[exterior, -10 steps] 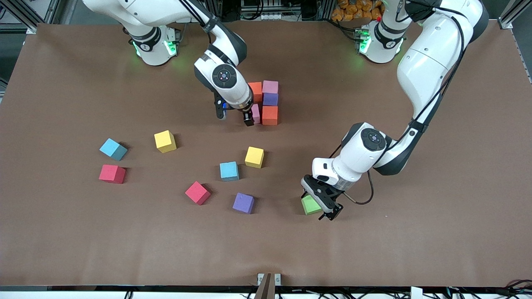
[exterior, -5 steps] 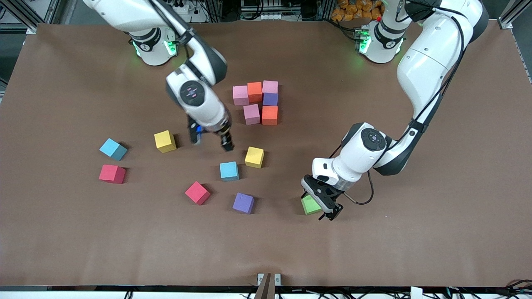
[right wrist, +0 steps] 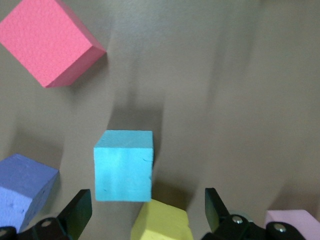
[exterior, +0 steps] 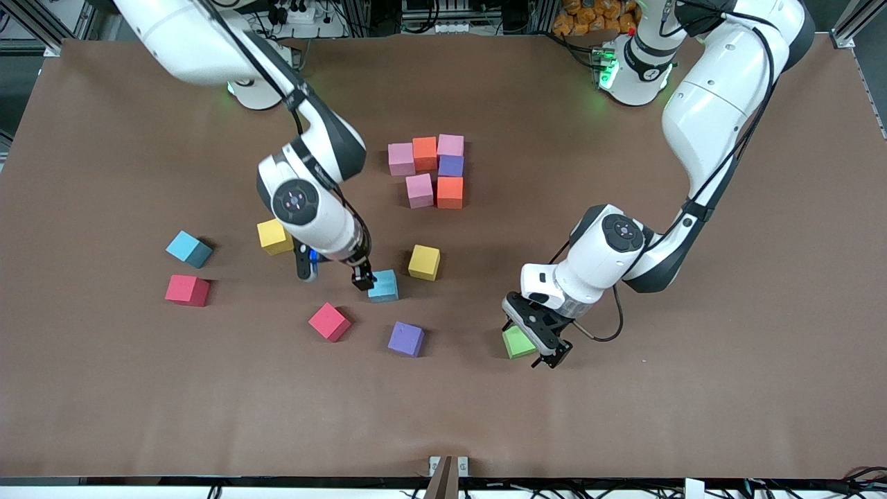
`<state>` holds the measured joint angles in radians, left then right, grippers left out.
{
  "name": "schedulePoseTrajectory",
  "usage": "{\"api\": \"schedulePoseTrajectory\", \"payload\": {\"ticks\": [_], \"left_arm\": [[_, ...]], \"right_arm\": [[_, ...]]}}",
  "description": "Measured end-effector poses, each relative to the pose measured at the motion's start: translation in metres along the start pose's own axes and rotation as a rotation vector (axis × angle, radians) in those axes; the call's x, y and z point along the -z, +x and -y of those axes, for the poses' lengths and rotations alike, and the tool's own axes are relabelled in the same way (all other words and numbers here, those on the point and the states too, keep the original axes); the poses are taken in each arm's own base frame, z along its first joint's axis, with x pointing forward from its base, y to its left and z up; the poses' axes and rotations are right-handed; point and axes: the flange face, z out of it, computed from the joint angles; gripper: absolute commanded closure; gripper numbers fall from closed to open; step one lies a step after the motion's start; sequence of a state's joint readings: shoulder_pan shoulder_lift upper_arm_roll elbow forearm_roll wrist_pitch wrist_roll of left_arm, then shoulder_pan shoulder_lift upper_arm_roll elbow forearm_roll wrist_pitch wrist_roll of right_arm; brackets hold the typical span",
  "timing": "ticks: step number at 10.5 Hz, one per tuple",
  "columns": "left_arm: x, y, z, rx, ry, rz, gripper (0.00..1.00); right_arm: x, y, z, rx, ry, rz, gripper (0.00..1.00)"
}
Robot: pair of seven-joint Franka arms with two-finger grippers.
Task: Form number 2 with 11 blocks
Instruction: 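Reach the right gripper to the cyan cube and grasp it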
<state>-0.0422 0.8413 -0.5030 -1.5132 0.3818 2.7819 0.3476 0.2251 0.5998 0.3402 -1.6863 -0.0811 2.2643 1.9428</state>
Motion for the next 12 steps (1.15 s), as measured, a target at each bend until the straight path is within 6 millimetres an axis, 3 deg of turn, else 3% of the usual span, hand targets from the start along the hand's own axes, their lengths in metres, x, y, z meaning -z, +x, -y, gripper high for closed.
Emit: {"api": "schedulePoseTrajectory", "payload": {"ticks": [2,5,11,12], "left_arm": [[0.000,0.000,0.001,0.001,0.001,0.000,0.00],[0.001,-0.001,0.003,0.014,-0.002,-0.002,0.00],[0.011,0.006,0.009,0.059,-0.020,-0.035,0.00],[0.017,0.007,0.015,0.077,-0.025,-0.050,0.00]], "right_arm": [[-0.014,0.015,0.018,-0.005,0.006,-0.012,0.00],[-0.028,0.030,0.027,0.005,-0.002,-0.021,0.00],[-0.045,-0.002,0.019,0.050,-0.012,-0.020,0.00],[-0.050,-0.003,0.019,0.052,-0.009,-0.017,0.31]]}}
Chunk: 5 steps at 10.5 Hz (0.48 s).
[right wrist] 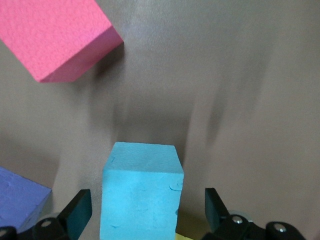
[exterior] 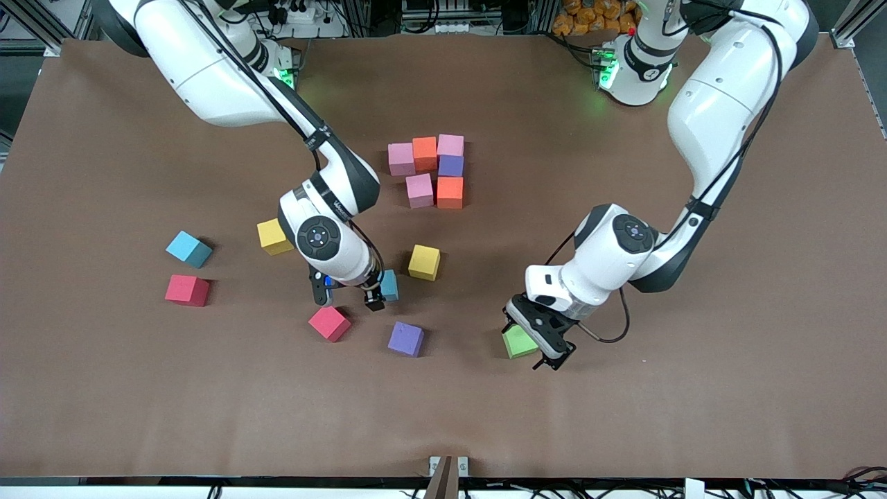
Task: Form number 2 with 11 blocks
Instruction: 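Reach the right gripper to the cyan cube and grasp it, then carry the cyan cube to the cube cluster with the right gripper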
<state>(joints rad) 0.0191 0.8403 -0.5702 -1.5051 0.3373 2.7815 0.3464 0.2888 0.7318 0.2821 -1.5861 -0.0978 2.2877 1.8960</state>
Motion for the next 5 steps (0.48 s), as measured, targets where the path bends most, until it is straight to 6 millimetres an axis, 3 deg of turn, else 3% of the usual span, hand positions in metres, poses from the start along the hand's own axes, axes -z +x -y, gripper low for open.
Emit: {"api": "schedulePoseTrajectory", "payload": {"ticks": [1,2,5], "left_arm": [[0.005,0.000,0.006,0.013,-0.002,-0.008,0.00],[0.007,-0.001,0.009,0.020,-0.003,-0.010,0.00],[0.007,0.001,0.004,0.017,-0.012,-0.013,0.00]], "right_arm": [[-0.005,0.001,0.001,0.003,0.005,-0.001,0.90],[-0.010,0.000,0.002,0.009,0.017,-0.004,1.00],[-0.013,-0.013,0.000,0.038,0.035,-0.015,1.00]]}}
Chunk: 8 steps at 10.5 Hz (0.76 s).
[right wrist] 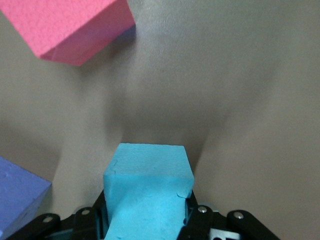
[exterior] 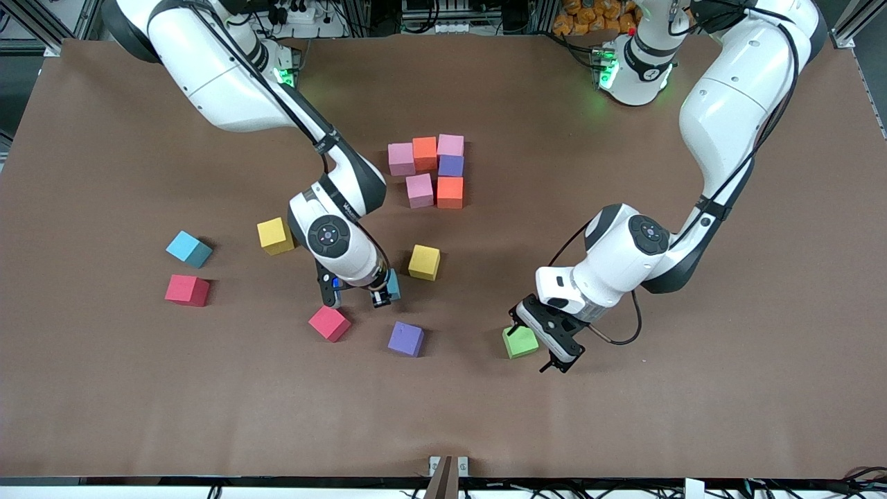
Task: Form number 2 with 11 blocks
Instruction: 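Carry the cyan cube to the cube cluster with the right gripper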
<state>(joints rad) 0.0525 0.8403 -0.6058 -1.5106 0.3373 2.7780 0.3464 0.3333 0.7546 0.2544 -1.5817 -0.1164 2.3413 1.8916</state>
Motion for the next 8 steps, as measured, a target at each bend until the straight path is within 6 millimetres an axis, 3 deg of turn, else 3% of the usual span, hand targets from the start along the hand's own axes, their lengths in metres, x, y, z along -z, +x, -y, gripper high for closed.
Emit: {"api": "schedulePoseTrajectory", "payload": {"ticks": [2,3,8], "left_arm": [[0.000,0.000,-0.001,0.000,-0.002,0.000,0.00],[0.000,0.000,-0.001,0.000,-0.003,0.000,0.00],[-0.001,0.000,-0.003,0.000,-0.006,0.001,0.00]], "right_arm": [[0.000,-0.006,-0.009,0.013,-0.015,-0.008,1.00],[0.001,-0.006,-0.023,0.022,-0.035,-0.020,1.00],[0.024,-0.027,-0.140,0.093,-0.105,-0.052,1.00]]}}
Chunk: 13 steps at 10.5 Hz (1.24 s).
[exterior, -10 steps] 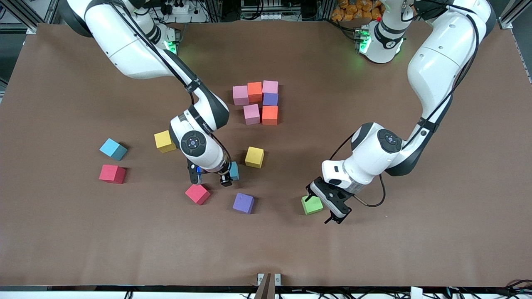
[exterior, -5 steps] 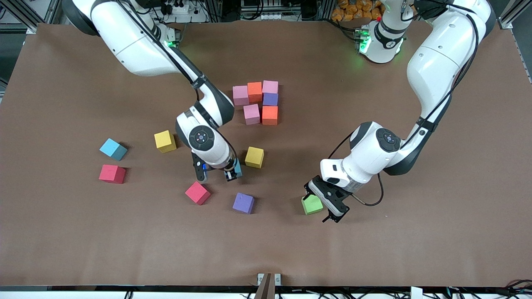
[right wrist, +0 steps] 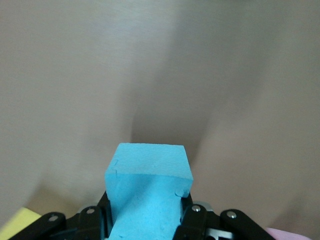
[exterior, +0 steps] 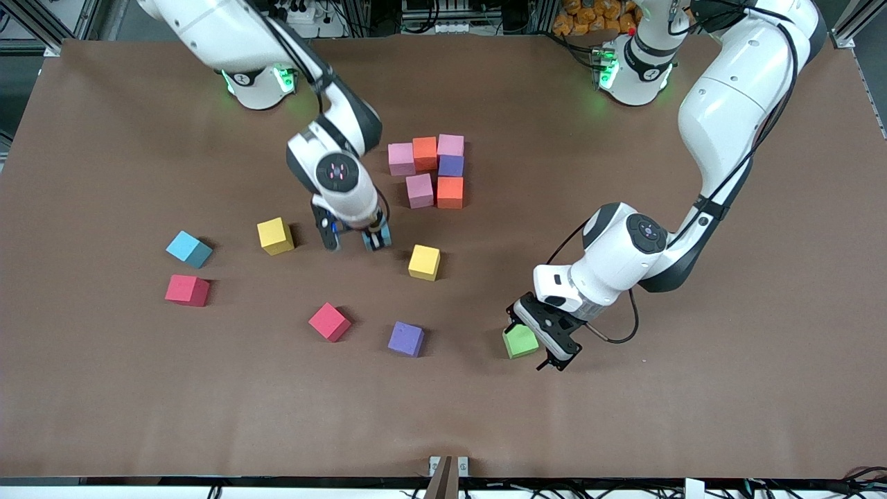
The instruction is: Form number 2 with 11 blocks
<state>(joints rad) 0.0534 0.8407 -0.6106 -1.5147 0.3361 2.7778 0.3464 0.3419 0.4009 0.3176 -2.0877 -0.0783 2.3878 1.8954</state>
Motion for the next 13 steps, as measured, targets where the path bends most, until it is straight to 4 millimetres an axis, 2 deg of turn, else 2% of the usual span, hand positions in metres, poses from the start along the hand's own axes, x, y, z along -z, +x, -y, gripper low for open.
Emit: {"api": "schedulePoseTrajectory", "payload": {"ticks": [2,5,9,13], "left_arm": [[0.000,0.000,0.000,0.001,0.000,0.000,0.00],[0.000,0.000,0.001,0.002,0.001,-0.001,0.00],[0.001,0.000,0.002,0.002,0.001,0.000,0.00],[0.001,0.000,0.002,0.002,0.001,-0.001,0.00]], "right_arm": [[-0.001,-0.012,-0.035,-0.021,0.003,0.035,1.00],[-0.010,-0.028,-0.055,-0.091,0.023,0.062,1.00],[-0.019,-0.021,-0.062,-0.158,0.038,0.077,1.00],[-0.020,-0.026,-0.063,-0.198,0.051,0.091,1.00]]}}
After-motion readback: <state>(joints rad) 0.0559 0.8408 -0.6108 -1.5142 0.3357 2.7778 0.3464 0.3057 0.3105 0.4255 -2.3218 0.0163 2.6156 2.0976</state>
